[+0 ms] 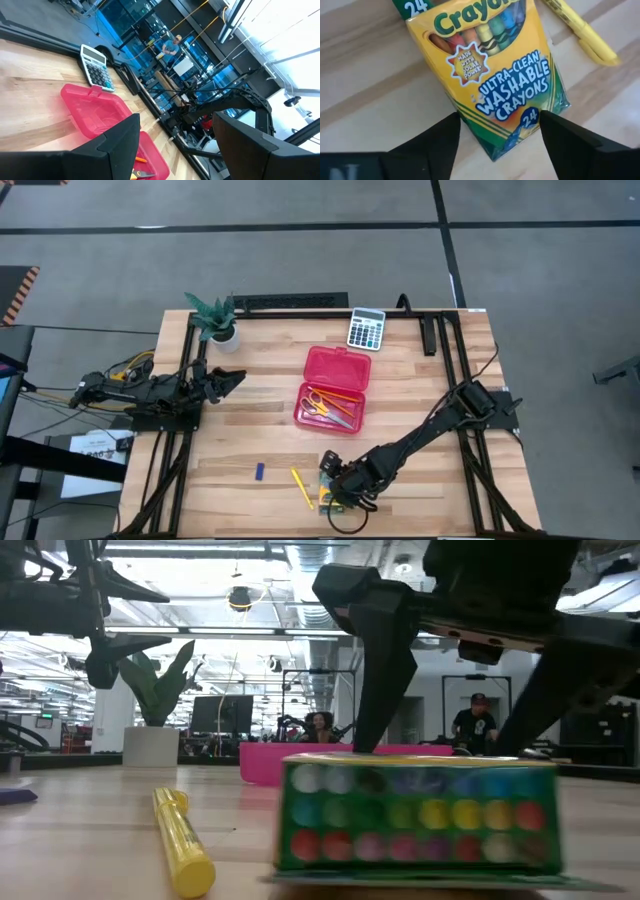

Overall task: Pack school essentials
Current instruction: Put the yellow box of crayons into the red supply box

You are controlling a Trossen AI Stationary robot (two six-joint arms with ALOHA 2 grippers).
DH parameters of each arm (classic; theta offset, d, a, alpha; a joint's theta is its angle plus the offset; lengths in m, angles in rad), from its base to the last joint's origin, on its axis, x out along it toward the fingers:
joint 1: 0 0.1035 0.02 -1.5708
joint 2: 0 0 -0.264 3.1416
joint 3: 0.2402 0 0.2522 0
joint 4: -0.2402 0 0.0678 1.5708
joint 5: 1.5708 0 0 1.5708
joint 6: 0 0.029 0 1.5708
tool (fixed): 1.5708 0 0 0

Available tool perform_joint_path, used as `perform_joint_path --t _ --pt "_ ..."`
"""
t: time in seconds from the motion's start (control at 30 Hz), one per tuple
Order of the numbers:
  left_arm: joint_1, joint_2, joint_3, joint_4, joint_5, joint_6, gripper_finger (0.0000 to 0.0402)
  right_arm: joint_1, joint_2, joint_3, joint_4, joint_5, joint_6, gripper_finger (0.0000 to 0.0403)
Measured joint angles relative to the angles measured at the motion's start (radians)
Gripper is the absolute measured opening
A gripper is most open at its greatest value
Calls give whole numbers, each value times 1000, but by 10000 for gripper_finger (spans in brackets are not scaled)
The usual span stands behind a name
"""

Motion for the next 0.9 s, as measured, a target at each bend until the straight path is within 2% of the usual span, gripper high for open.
perform_joint_path --t 0.2,0.5,0.63,0.9 --pt "0 0 0 0 0 0 238 -11 -3 0 1 0 231 256" --pt "0 0 0 0 0 -1 238 -13 -4 8 -13 6 366 242" --pt "0 0 0 0 0 -2 238 -15 -4 42 -41 6 424 207" --pt "0 0 0 0 0 -6 238 -22 -4 61 -63 4 457 103"
